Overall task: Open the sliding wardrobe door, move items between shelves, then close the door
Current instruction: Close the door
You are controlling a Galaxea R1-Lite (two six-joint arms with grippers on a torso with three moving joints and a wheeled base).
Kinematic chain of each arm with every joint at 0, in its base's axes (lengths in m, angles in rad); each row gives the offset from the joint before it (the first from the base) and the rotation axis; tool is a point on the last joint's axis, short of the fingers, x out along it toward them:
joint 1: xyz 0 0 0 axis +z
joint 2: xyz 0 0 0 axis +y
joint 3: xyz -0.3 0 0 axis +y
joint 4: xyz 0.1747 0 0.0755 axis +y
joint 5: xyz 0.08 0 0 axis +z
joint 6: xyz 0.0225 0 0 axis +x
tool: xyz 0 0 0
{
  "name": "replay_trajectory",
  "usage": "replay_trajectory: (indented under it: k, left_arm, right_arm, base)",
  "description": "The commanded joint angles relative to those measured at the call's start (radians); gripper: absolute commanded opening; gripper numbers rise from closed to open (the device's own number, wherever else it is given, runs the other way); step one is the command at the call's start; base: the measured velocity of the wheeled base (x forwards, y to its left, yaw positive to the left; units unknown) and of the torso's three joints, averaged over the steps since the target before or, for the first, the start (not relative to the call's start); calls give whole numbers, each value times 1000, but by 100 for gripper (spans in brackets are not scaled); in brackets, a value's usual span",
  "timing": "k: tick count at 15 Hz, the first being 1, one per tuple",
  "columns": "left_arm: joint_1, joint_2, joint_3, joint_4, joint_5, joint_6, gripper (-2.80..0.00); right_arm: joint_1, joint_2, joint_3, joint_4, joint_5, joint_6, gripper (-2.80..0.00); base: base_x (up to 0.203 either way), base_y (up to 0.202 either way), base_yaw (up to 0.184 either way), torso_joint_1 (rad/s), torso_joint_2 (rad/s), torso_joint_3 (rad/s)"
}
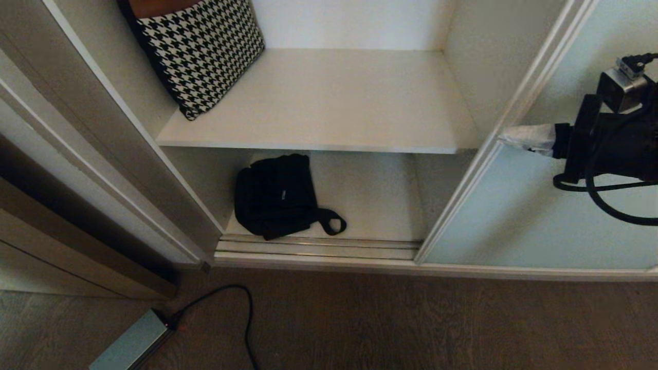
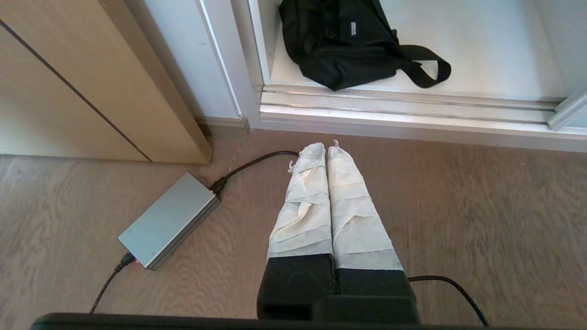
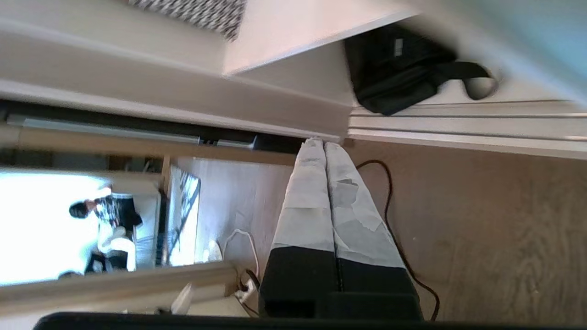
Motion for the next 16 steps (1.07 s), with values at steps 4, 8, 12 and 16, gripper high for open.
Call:
replay_trajectory:
  k: [4,8,12,16]
  left_arm:
    - [1,0,0,0,0,0,-280]
    - [-1,1,0,0,0,0,-280]
    - [1,0,0,-1,0,1,-280]
    - [-1,1,0,0,0,0,-280]
  right_arm:
    - [50,-194,53,7,-95,-88,-280]
    - [53,-229,62,22,-119,-161,-280]
    - [108,-199,77,21,-171,-281,-280]
    - [268,-117,74,1,-432,-461,-280]
  base:
    - [0,0,0,0,0,0]
    - [0,0,0,0,0,0]
    - [0,0,0,0,0,0]
    - [0,0,0,0,0,0]
